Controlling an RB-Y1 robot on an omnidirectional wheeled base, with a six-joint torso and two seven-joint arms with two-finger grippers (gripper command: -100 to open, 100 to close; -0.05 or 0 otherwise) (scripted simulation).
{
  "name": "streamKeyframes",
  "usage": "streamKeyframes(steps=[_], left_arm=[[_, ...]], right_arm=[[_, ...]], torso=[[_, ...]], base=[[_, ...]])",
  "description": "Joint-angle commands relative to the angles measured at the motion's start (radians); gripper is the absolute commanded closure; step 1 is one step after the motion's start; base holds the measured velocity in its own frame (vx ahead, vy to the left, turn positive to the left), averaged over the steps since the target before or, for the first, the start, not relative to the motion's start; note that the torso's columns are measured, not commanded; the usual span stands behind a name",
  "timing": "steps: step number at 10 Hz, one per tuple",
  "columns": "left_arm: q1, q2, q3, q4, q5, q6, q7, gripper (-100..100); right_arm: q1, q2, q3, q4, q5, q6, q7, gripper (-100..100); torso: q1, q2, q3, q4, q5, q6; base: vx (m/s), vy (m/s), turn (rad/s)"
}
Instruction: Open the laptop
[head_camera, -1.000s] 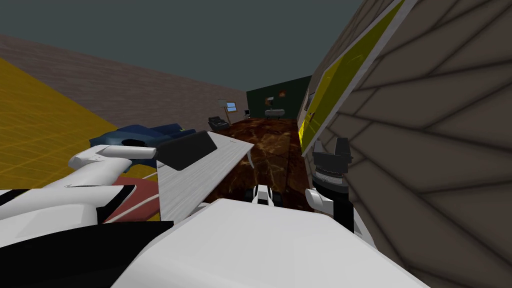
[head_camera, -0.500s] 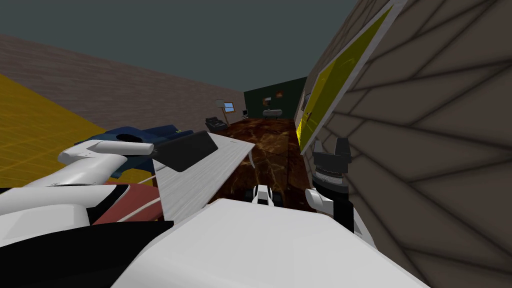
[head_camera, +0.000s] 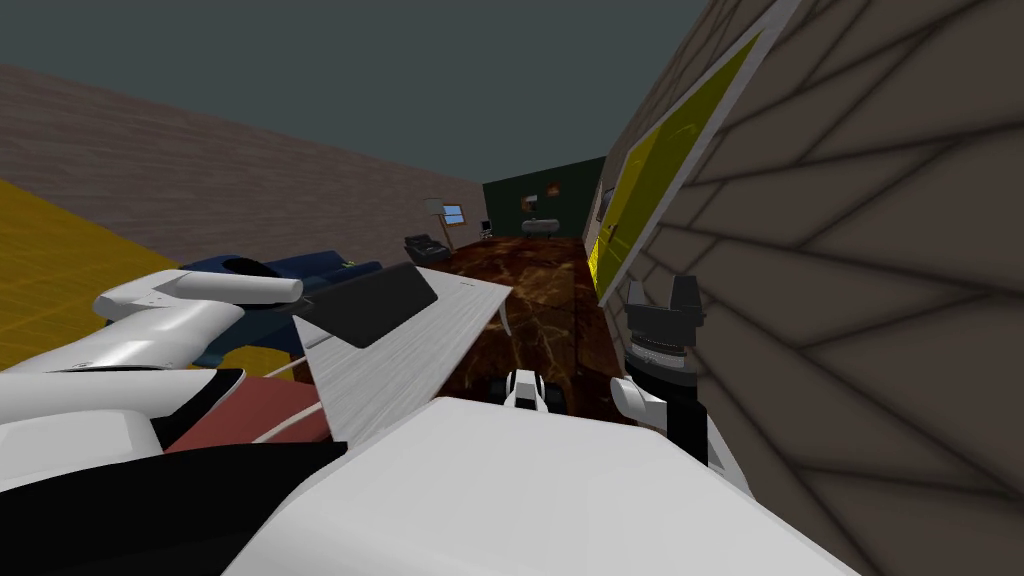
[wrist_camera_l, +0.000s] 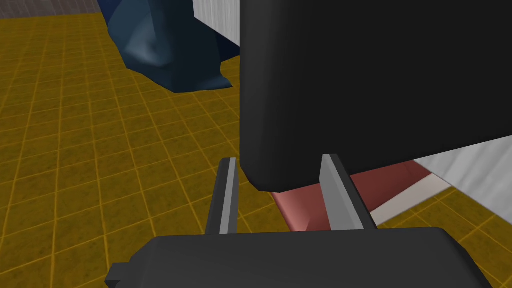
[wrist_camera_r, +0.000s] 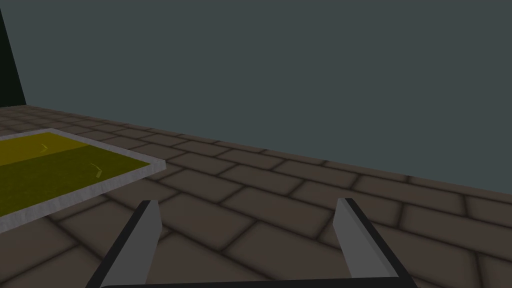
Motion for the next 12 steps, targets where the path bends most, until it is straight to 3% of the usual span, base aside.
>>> streamKeyframes(steps=[1,2,3,5,6,7,8,9,10,11,12], left_arm=[[-0.005,0.014,-0.013,-0.013,0.04,0.079,-0.003,100],[-0.005,0.014,-0.013,-0.013,0.04,0.085,-0.003,100],[-0.006,0.032,-0.02,-0.03,0.075,0.119,-0.006,100],[-0.006,0.032,-0.02,-0.03,0.075,0.144,-0.006,100],[-0.007,0.049,-0.028,-0.047,0.111,0.181,-0.008,100],[-0.007,0.049,-0.028,-0.047,0.111,0.203,-0.008,100],[-0.008,0.067,-0.036,-0.064,0.146,0.234,-0.011,100],[-0.008,0.067,-0.036,-0.064,0.146,0.261,-0.011,100],[-0.024,0.067,-0.04,-0.054,0.136,0.236,-0.014,100],[0.022,0.019,-0.09,-0.005,0.148,0.189,0.035,100],[0.035,0.003,-0.121,0.001,0.148,0.172,0.058,100]], right_arm=[[0.0,0.0,0.0,0.0,0.0,0.0,0.0,0],[0.0,0.0,0.0,0.0,0.0,0.0,0.0,0],[0.0,0.0,0.0,0.0,0.0,0.0,0.0,0],[0.0,0.0,0.0,0.0,0.0,0.0,0.0,0],[0.0,0.0,0.0,0.0,0.0,0.0,0.0,0],[0.0,0.0,0.0,0.0,0.0,0.0,0.0,0],[0.0,0.0,0.0,0.0,0.0,0.0,0.0,0],[0.0,0.0,0.0,0.0,0.0,0.0,0.0,0],[0.0,0.0,0.0,0.0,0.0,0.0,0.0,0],[0.0,0.0,0.0,0.0,0.0,0.0,0.0,0],[0.0,0.0,0.0,0.0,0.0,0.0,0.0,0]], torso=[[0.002,0.001,0.0,0.0,0.0,0.001],[0.0,0.0,0.0,0.0,0.001,-0.001],[-0.002,0.0,0.001,-0.001,0.002,-0.003],[0.002,0.001,0.001,0.0,0.002,-0.001],[0.002,0.0,0.001,0.0,0.003,-0.002],[0.004,0.0,0.0,0.0,0.002,0.001],[0.005,0.0,0.0,-0.001,0.003,0.0],[0.005,0.0,0.0,0.0,0.003,0.001],[0.004,0.0,0.0,-0.001,0.003,-0.001],[0.001,-0.001,0.0,-0.001,0.002,-0.002],[0.01,-0.015,-0.007,-0.007,0.01,0.006]], base=[[-0.049,0.111,-0.074],[-0.013,0.04,-0.024],[-0.025,0.062,-0.073],[-0.024,0.055,-0.036],[-0.023,0.075,-0.066],[-0.03,0.088,-0.063],[-0.047,0.108,-0.085],[-0.051,0.101,-0.075],[-0.019,0.04,-0.031],[0.211,0.132,-0.178],[0.277,0.181,-0.044]])
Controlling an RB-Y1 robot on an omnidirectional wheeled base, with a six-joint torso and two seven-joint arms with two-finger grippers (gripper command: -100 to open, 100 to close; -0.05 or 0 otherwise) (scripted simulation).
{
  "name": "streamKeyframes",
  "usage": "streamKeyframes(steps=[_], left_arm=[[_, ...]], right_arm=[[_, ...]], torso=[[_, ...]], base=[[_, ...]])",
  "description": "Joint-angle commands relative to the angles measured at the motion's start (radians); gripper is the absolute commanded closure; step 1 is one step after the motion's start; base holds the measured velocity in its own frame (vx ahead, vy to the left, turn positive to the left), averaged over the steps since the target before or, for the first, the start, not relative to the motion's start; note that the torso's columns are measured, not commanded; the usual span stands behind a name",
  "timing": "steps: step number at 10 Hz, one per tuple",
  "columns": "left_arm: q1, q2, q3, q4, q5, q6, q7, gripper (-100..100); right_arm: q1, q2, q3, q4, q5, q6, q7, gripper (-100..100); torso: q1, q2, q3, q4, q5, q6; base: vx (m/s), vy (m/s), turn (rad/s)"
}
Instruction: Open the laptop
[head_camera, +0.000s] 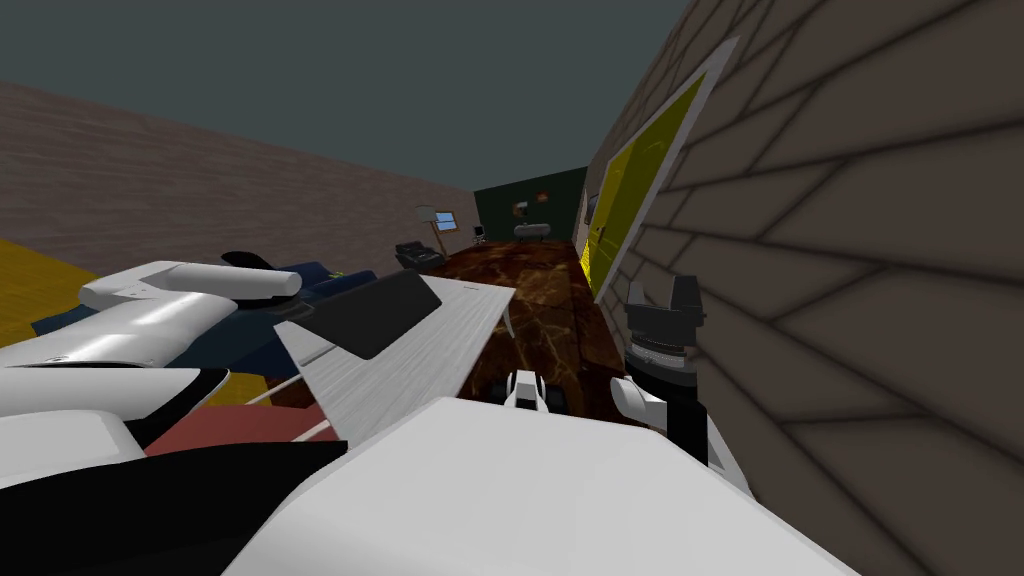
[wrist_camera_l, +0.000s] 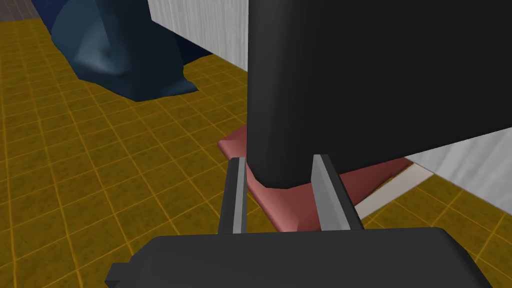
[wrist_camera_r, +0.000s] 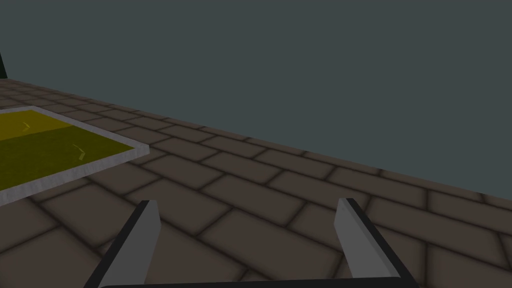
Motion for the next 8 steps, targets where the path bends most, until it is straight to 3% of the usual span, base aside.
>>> streamKeyframes(steps=[1,2,3,4,5,6,8], left_arm=[[0.089,-0.066,-0.052,0.031,0.013,-0.07,0.081,100],[0.025,-0.066,-0.052,0.04,0.013,-0.106,0.081,100],[0.006,-0.066,-0.052,0.068,0.013,-0.144,0.07,100],[0.061,-0.066,-0.052,0.031,0.013,-0.173,0.081,100],[0.131,-0.066,-0.052,0.031,0.013,-0.203,0.081,100],[0.17,-0.066,-0.052,0.031,0.013,-0.233,0.081,100],[0.182,-0.066,-0.052,0.031,0.013,-0.233,0.081,100]], right_arm=[[0.0,0.0,0.0,0.0,0.0,0.0,0.0,0],[0.0,0.0,0.0,0.0,0.0,0.0,0.0,0],[0.0,0.0,0.0,0.0,0.0,0.0,0.0,0],[0.0,0.0,0.0,0.0,0.0,0.0,0.0,0],[0.0,0.0,0.0,0.0,0.0,0.0,0.0,0],[0.0,0.0,0.0,0.0,0.0,0.0,0.0,0],[0.0,0.0,0.0,0.0,0.0,0.0,0.0,0]], torso=[[0.01,-0.01,-0.006,-0.006,0.011,0.008],[0.015,-0.008,-0.004,-0.007,0.018,0.01],[0.014,-0.003,-0.001,-0.004,0.016,0.014],[0.007,0.0,0.0,-0.002,0.011,0.015],[0.001,-0.001,0.001,-0.003,0.011,0.014],[0.002,-0.002,0.001,-0.005,0.014,0.009],[0.005,0.001,0.003,-0.005,0.018,0.004]], base=[[0.148,0.095,0.026],[0.031,-0.002,0.036],[-0.018,-0.02,0.005],[-0.024,0.012,0.004],[-0.011,0.018,-0.046],[0.005,0.003,-0.047],[0.011,-0.007,-0.011]])
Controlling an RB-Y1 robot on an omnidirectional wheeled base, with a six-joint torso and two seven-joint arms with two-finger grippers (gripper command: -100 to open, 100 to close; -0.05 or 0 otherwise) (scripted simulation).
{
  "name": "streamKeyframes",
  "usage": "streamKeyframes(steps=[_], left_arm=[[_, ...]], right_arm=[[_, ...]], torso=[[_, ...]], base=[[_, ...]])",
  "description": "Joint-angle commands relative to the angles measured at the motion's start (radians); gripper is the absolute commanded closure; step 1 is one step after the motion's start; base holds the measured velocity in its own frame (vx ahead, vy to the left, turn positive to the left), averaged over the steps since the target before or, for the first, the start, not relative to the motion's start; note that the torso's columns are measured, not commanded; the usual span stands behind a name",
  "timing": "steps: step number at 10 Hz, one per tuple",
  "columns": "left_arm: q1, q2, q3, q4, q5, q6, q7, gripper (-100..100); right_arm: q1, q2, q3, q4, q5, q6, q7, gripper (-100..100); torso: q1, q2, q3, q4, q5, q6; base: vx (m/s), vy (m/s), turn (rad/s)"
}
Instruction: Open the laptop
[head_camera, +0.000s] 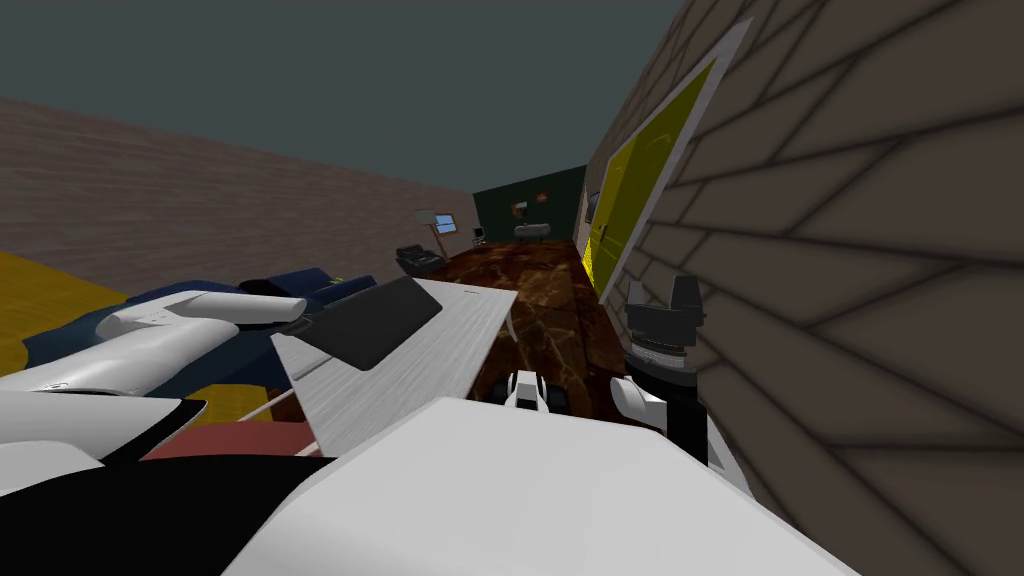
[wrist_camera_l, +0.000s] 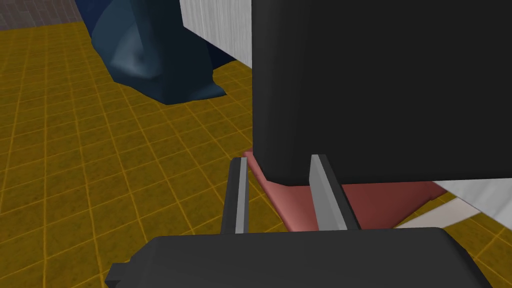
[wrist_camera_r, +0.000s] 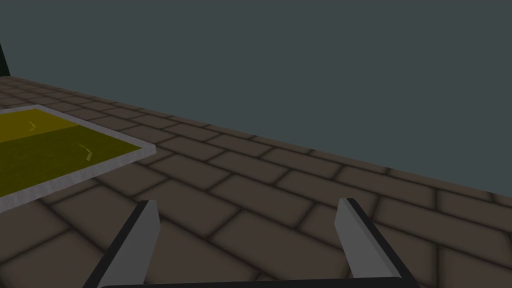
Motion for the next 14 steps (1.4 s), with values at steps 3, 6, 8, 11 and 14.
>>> streamKeyframes(steps=[3,6,8,11,14], left_arm=[[-0.001,0.036,-0.007,-0.034,0.093,0.081,0.006,100],[0.001,0.057,-0.01,-0.062,0.144,0.149,0.014,100],[0.001,0.057,-0.01,-0.062,0.152,0.159,0.014,100],[-0.007,0.127,-0.015,-0.101,0.201,0.216,0.025,-100],[-0.006,0.163,-0.015,-0.125,0.227,0.246,0.034,-100]], right_arm=[[0.0,0.0,0.0,0.0,0.0,0.0,0.0,0],[0.0,0.0,0.0,0.0,0.0,0.0,0.0,0],[0.0,0.0,0.0,0.0,0.0,0.0,0.0,0],[0.0,0.0,0.0,0.0,0.0,0.0,0.0,0],[0.0,0.0,0.0,0.0,0.0,0.0,0.0,0]], torso=[[0.002,0.007,0.002,0.006,-0.012,-0.001],[-0.018,0.011,0.001,0.01,-0.029,-0.007],[-0.021,0.017,0.005,0.013,-0.033,-0.009],[-0.019,0.016,0.004,0.013,-0.032,-0.009],[-0.019,0.016,0.004,0.012,-0.032,-0.009]], base=[[-0.028,0.066,-0.018],[-0.017,-0.001,-0.056],[-0.009,0.001,-0.028],[0.0,0.0,0.0],[0.0,0.0,0.0]])
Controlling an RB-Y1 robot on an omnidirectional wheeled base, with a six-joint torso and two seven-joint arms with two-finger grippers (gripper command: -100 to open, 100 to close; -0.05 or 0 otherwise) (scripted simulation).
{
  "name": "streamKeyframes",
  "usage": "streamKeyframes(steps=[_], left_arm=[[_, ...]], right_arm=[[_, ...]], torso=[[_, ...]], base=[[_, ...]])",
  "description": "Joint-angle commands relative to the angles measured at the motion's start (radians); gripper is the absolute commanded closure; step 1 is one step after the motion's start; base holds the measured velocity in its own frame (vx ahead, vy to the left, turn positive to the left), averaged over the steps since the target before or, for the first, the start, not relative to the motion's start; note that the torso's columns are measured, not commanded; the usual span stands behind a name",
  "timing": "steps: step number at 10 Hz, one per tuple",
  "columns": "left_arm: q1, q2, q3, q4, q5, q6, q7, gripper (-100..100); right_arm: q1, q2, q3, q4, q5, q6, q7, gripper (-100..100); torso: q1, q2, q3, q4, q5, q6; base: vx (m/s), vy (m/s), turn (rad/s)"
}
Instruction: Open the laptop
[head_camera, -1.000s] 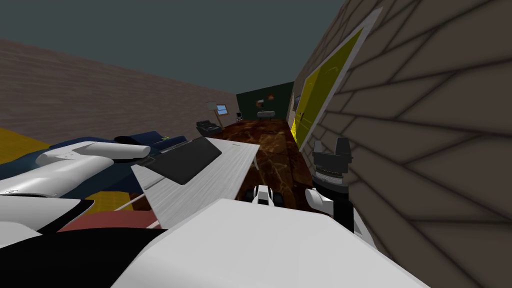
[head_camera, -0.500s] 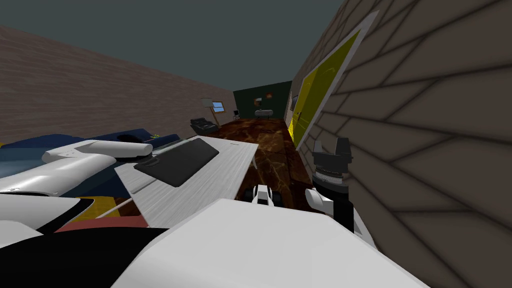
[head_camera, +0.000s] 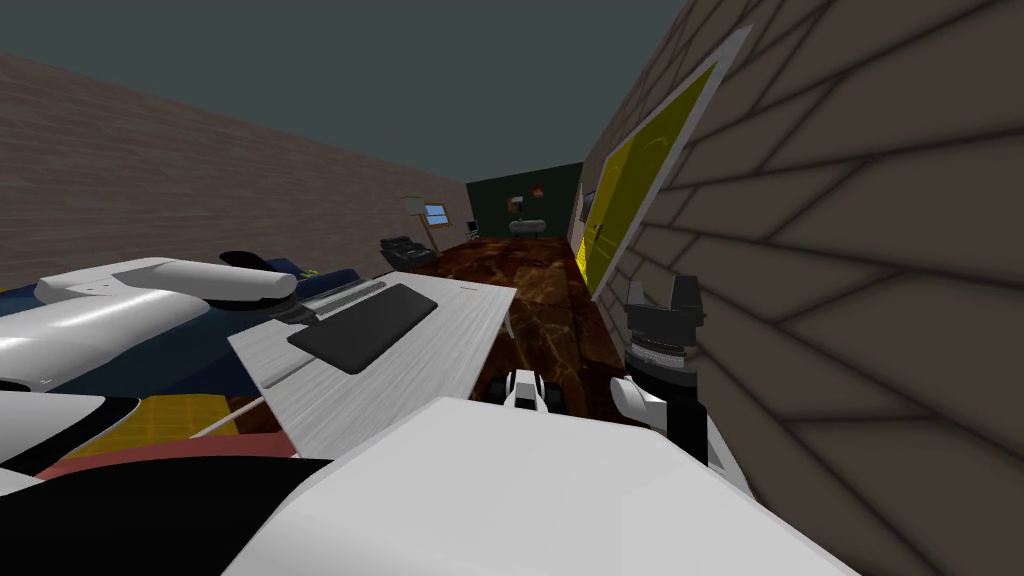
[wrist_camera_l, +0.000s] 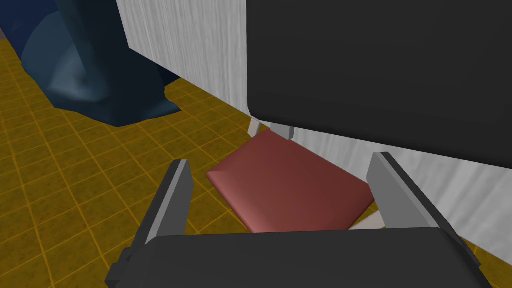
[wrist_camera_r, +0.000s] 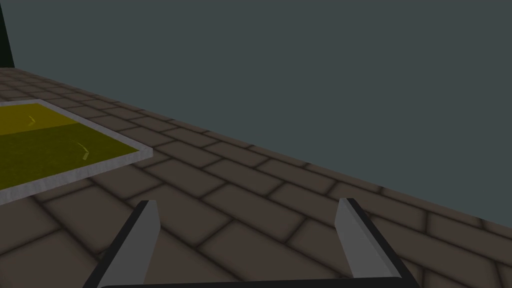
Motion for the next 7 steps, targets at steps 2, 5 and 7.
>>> streamKeyframes(steps=[2,5,7], left_arm=[[-0.022,0.007,-0.01,0.002,0.003,0.014,-0.001,0],[-0.021,0.007,-0.01,0.002,0.003,0.014,-0.001,0],[-0.021,0.007,-0.01,0.002,0.003,0.014,-0.001,0]], right_arm=[[0.0,0.0,0.0,0.0,0.0,0.0,0.0,0],[0.0,0.0,0.0,0.0,0.0,0.0,0.0,0],[0.0,0.0,0.0,0.0,0.0,0.0,0.0,0]], torso=[[0.0,0.0,0.0,0.0,0.0,0.0],[0.0,0.0,0.0,0.0,0.0,0.0],[0.0,0.0,0.0,0.0,0.0,0.0]], base=[[0.0,0.0,0.0],[0.0,0.0,0.0],[0.0,0.0,0.0]])
